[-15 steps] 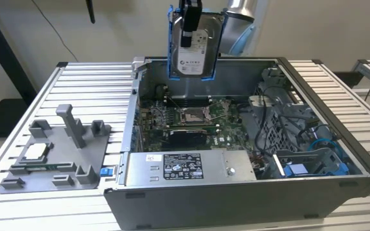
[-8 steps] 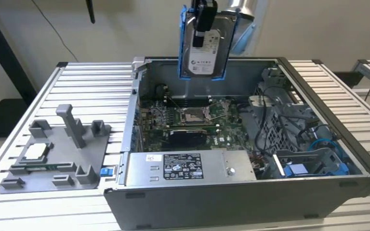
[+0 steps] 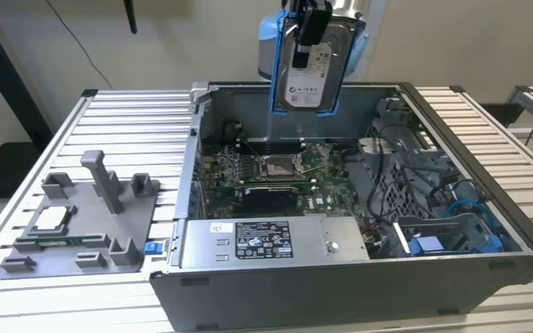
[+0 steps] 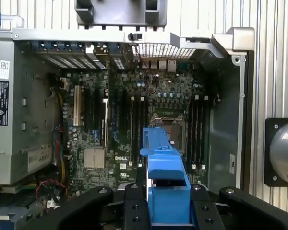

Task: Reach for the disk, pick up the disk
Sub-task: 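Pick up the disk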

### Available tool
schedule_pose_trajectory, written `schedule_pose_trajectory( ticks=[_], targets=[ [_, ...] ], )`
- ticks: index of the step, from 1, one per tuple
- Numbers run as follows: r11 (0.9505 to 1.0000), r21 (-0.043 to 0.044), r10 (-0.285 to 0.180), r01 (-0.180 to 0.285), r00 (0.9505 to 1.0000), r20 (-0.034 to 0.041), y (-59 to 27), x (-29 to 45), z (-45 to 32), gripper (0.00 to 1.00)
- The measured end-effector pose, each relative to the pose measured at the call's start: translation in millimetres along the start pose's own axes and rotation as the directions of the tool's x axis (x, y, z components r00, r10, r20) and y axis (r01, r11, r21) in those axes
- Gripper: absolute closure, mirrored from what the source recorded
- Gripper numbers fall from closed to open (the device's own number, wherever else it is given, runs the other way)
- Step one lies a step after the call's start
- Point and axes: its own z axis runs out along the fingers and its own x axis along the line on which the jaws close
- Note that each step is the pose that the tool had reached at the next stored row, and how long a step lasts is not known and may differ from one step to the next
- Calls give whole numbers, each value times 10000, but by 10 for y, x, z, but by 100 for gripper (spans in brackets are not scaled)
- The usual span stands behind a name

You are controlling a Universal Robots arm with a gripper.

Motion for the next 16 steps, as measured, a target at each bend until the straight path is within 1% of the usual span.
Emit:
schedule_pose_trajectory(
  ticks=[4, 9, 10, 11, 14, 15, 16],
  targets=[
    [10000, 9, 0, 0, 10000, -10, -18, 0, -14, 100],
    [10000, 58, 1, -1, 10000, -10, -23, 0, -102, 100],
    [10000, 97, 0, 0, 10000, -10, -23, -1, -114, 100],
    [9999, 160, -1, 1, 10000, -11, -23, -1, -122, 100],
    [9990, 448, -1, 1, 10000, -11, -21, -1, -130, 100],
    [9987, 507, -1, 2, 10000, -10, -21, 0, -131, 100],
    [9986, 521, -1, 2, 10000, -10, -22, 0, -135, 100]
  ],
)
